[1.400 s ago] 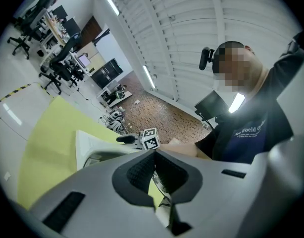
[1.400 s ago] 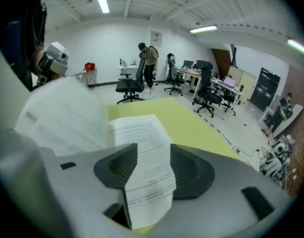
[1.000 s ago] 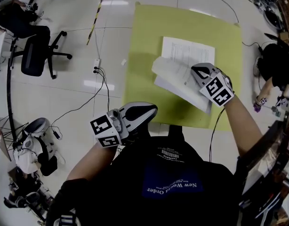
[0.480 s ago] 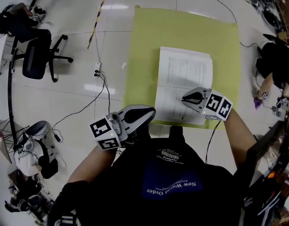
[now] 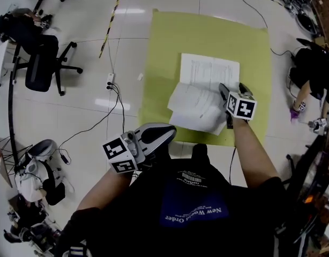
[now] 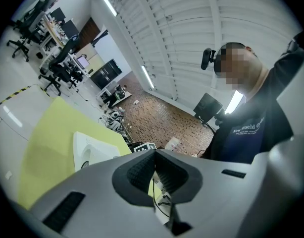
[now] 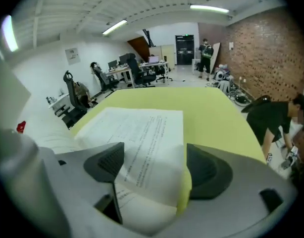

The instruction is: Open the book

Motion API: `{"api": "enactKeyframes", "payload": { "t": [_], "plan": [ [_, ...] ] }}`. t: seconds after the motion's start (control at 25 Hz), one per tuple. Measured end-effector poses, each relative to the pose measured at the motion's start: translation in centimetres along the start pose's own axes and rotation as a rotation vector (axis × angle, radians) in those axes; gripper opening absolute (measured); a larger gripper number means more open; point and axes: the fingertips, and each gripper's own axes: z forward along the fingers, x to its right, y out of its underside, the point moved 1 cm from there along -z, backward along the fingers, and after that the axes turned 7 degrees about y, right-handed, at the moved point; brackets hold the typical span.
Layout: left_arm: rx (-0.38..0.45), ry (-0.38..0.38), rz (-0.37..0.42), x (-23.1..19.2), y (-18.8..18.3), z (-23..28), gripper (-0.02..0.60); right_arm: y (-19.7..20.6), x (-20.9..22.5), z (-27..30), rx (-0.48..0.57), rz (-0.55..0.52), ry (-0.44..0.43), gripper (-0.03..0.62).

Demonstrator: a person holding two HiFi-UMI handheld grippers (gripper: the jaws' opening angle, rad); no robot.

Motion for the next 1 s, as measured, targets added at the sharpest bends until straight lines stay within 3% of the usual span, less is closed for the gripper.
{"api": "enactKeyframes", "payload": {
  "t": [0.08,0.28,0.48,0.68,0.88,1.0],
  "plan": [
    [-0.002,0.002,-0.002,0.0,0.2,-0.1,0.006,0.4,0.9,0.4,-0.030,0.058,0.015,0.403],
    [-0.002,0.006,-0.011,0.3,0.6,-0.3,0.006,0.8,0.3,0.9,-0.104,0.157,-0.126,0.374],
    [-0.002,0.011,-0.013,0.3,0.6,0.0,0.006,0.5,0.5,0.1,-0.001,0.039,-0.078,0.340],
    [-0.012,0.015,-0.012,0.9,0.9,0.0,0.006,0.4,0.1,-2.0,0.129,-0.145,0.007,0.321],
    [-0.018,0.021,-0.007,1.1,1.1,0.2,0.006,0.5,-0.1,-3.4,0.205,-0.258,0.002,0.321],
    [-0.020,0.028,-0.008,1.1,1.3,0.4,0.006,0.7,0.5,-4.5,0.257,-0.288,-0.021,0.270]
  ]
}}
